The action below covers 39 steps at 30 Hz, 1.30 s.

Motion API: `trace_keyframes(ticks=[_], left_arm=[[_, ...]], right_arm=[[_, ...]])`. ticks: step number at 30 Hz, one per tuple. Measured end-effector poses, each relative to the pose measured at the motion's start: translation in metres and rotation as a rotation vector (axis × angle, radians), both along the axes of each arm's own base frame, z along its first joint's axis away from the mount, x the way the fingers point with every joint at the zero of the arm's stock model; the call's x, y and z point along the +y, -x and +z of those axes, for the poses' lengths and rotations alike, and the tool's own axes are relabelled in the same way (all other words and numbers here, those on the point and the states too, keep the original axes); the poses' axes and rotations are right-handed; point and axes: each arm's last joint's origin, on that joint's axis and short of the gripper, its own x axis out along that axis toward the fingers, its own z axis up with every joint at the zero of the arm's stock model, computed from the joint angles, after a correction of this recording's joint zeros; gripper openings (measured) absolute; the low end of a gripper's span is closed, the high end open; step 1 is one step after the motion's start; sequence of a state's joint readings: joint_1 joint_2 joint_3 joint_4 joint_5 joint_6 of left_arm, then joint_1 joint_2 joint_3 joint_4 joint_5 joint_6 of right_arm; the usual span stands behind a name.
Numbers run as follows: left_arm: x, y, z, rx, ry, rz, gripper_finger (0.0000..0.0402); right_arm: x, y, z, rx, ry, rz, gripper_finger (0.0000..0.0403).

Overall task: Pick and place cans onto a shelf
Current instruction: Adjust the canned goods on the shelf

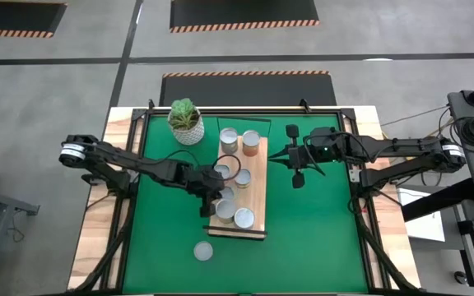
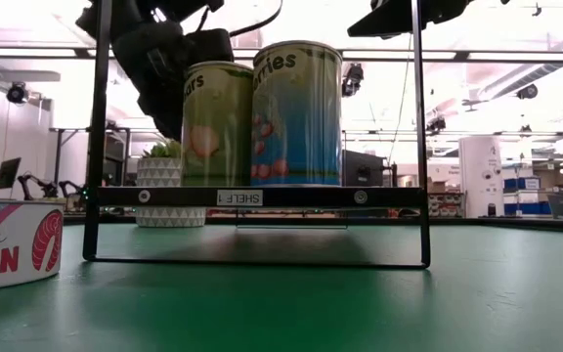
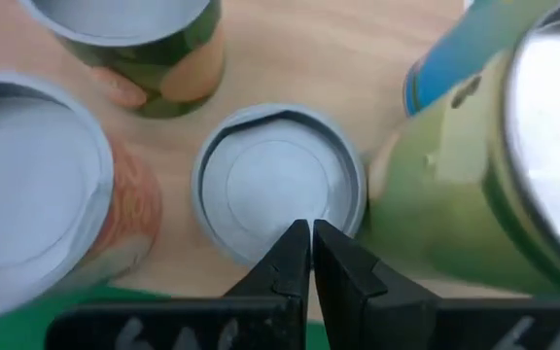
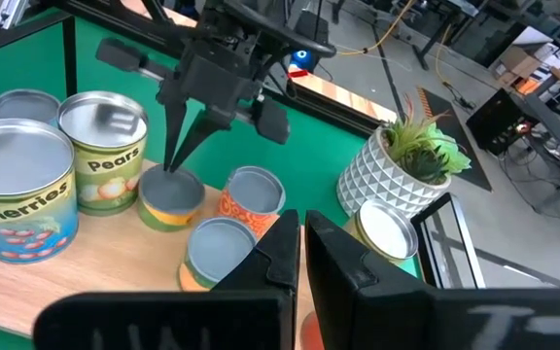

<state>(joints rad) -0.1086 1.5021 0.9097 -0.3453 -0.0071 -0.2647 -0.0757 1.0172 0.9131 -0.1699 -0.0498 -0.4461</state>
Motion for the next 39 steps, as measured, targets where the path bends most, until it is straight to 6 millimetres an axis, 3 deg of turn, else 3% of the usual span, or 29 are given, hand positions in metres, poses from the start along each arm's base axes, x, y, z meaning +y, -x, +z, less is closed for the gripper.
trace_keyframes(ticks=[7, 16, 26, 33, 39], left_arm=[[-0.007, 0.001, 0.017, 0.093, -0.019, -0.033, 0.0000], [-0.008, 0.012, 0.022, 0.169, -0.037, -0.041, 0.0000], [-0.010, 0.031, 0.037, 0.026, -0.248, -0.049, 0.0000], [-0.006, 0.054, 0.029, -0.159, -0.428, -0.158, 0.0000], [0.003, 0.078, 0.055, -0.324, -0.678, -0.208, 0.0000]], right_arm=[[0.000, 0.000, 0.000, 0.005, 0.000, 0.000, 0.0011], [0.000, 0.000, 0.000, 0.005, -0.002, 0.000, 0.0011], [-0.001, -0.006, 0.006, -0.023, -0.185, -0.080, 0.0011], [-0.004, -0.050, 0.010, 0.220, -0.322, -0.183, 0.0011], [-0.007, -0.105, 0.009, 0.454, -0.387, -0.226, 0.0011]])
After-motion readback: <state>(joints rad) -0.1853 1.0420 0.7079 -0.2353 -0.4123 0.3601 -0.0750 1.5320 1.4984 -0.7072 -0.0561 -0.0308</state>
